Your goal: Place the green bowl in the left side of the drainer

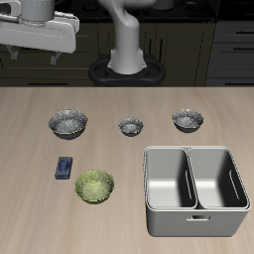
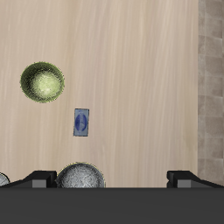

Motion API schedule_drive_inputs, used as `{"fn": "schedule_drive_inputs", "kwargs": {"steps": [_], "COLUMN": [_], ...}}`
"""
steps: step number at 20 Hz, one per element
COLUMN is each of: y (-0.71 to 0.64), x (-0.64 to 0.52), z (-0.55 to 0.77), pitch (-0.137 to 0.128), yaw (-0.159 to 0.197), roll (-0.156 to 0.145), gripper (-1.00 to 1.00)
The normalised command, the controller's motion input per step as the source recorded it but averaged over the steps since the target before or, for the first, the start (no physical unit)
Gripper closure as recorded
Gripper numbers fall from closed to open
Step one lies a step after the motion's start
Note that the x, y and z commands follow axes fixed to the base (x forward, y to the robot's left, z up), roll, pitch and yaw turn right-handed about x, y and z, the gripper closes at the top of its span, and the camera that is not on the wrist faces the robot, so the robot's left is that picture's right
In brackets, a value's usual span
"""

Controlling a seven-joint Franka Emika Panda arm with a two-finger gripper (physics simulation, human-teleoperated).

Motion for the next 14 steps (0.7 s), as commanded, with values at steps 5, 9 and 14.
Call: {"fn": "schedule_drive_inputs", "kwargs": {"steps": [5, 9, 14], "y": [0.2, 0.35, 0.22], "x": [0.3, 0.37, 0.22], "z": [0.1, 0.02, -0.02], "pitch": [-0.009, 0.001, -0.002], "yaw": [-0.007, 0.008, 0.002], "roll": [0.003, -0.001, 0.008], "gripper": [-1.0, -1.0, -1.0]}}
